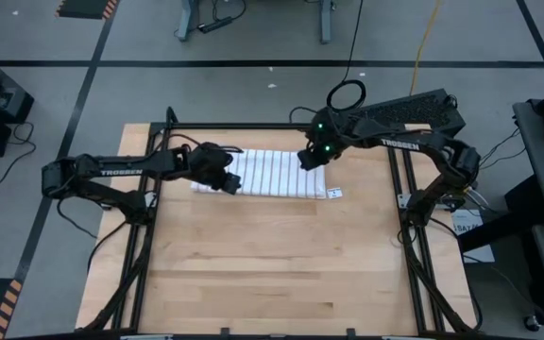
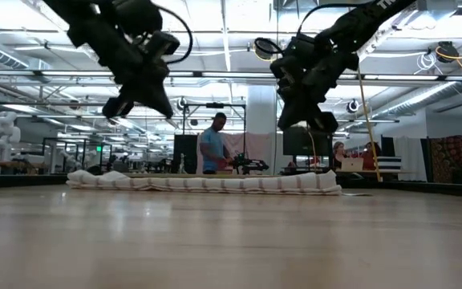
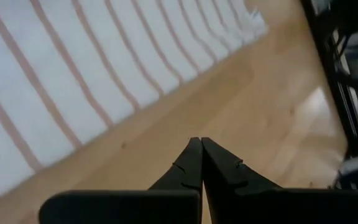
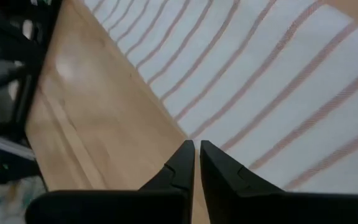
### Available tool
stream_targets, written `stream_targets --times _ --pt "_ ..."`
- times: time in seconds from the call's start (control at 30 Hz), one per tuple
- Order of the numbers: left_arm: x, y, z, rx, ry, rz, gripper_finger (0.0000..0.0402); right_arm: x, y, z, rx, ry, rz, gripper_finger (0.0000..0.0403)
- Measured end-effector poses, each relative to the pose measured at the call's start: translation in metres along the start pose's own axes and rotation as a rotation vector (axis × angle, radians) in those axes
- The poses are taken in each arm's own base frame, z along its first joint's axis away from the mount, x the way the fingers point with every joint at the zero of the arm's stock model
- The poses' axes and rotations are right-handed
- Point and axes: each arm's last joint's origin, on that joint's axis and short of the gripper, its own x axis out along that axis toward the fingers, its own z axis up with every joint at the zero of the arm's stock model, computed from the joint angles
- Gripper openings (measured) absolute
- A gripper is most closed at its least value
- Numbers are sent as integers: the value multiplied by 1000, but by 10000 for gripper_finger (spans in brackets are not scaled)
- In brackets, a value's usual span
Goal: Roll towel
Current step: Roll the white towel
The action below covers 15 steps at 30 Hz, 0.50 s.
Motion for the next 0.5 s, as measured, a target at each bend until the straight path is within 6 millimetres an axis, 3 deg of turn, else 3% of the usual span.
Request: stream_targets --times 0.13,0.33,0.5 --pt "-3 -10 4 -21 -87 35 6 -16 -7 12 -7 -20 -57 18" --pt "12 -4 6 -97 -82 98 6 -49 -28 39 36 -80 -107 18" --pt "27 -3 5 -123 -33 83 6 -42 -63 49 49 22 -109 18"
